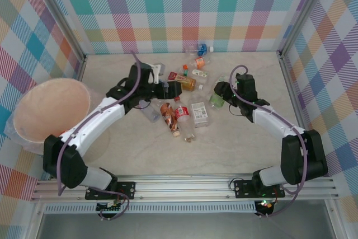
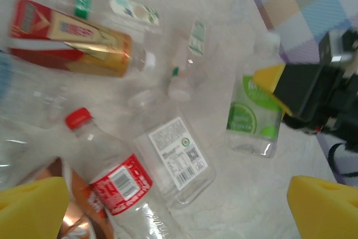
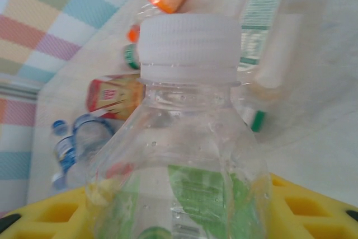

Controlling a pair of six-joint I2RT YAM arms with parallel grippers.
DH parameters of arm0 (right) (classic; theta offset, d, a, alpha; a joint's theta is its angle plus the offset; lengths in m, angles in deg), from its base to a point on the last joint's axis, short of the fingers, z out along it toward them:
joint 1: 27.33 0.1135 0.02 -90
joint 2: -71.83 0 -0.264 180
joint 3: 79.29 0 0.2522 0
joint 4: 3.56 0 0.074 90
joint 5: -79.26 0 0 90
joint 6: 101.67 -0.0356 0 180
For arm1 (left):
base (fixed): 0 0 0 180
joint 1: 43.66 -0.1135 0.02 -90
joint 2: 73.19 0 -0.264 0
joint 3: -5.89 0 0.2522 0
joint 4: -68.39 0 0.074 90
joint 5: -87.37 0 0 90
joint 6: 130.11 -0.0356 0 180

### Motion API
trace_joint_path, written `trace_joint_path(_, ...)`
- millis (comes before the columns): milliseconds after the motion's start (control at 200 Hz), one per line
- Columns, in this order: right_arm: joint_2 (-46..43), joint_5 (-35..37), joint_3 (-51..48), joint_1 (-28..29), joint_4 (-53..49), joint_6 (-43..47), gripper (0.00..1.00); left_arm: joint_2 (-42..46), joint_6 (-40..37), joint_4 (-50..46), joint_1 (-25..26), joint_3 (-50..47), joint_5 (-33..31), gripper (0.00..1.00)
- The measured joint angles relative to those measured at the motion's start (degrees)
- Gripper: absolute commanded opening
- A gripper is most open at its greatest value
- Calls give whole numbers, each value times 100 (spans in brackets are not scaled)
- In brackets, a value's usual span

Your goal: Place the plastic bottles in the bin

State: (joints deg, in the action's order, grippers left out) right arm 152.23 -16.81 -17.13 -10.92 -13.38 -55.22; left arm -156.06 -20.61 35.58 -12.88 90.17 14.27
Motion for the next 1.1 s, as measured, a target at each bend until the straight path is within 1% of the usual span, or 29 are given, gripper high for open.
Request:
trace_joint_path(155,-22,-258,0,208,247,-256,48,-479,-109,509,446,-4,334,100)
trace_joint_path(295,-22,-374,28,350,343,-426,48,-811,-109,1025,664,4,625,100)
trace_joint_path(475,-22,-527,201,422,400,-605,49,-1314,-87,1283,737,133,800,100)
trace_joint_path(705,-22,-695,361,433,446,-857,49,-1585,-66,1526,737,339,1036,100)
trace_joint_path(890,-22,-822,470,466,570,-1003,49,-1797,-4,1670,739,483,1233,91)
trace_joint_path(1100,-20,-863,509,474,610,-1110,52,-1952,66,1777,745,671,1484,67)
